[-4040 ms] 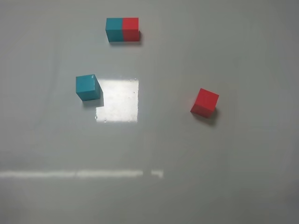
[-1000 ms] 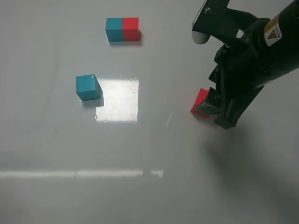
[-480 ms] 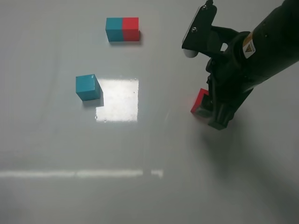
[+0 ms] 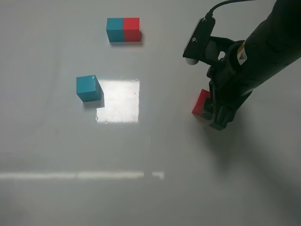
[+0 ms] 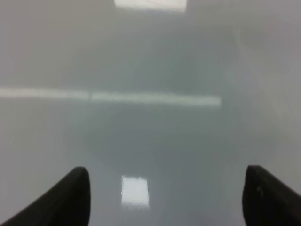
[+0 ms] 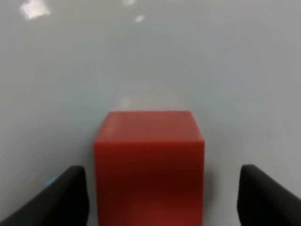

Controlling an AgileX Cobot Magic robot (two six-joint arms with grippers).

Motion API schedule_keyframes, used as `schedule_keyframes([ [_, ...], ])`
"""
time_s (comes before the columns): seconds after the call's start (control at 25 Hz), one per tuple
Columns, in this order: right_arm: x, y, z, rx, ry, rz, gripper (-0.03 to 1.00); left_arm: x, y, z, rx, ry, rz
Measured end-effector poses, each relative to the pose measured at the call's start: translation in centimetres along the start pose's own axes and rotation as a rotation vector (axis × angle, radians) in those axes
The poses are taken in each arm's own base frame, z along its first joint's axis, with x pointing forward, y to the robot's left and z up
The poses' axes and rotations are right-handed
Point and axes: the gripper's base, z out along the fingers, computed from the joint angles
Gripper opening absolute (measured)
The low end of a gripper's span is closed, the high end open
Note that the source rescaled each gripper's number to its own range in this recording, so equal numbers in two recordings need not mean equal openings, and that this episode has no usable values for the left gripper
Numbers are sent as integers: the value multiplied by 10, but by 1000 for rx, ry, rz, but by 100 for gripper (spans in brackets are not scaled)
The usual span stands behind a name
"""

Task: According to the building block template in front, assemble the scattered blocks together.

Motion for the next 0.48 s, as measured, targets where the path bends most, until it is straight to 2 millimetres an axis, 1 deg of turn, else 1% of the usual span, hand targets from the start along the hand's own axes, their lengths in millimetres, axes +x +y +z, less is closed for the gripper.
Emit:
schedule_keyframes([
  [0.32, -3, 2, 15, -13, 15, -4, 89, 0, 0, 0, 0, 0, 0],
  [0.36, -3, 3, 15, -13, 14, -4, 87, 0, 0, 0, 0, 0, 0],
  [0.4, -4, 3, 16, -13, 14, -4, 82, 0, 0, 0, 0, 0, 0],
  [0.44, -4, 3, 16, -13, 14, -4, 70, 0, 0, 0, 0, 0, 0],
  [0.48, -4, 3, 16, -14, 14, -4, 49, 0, 0, 0, 0, 0, 0],
])
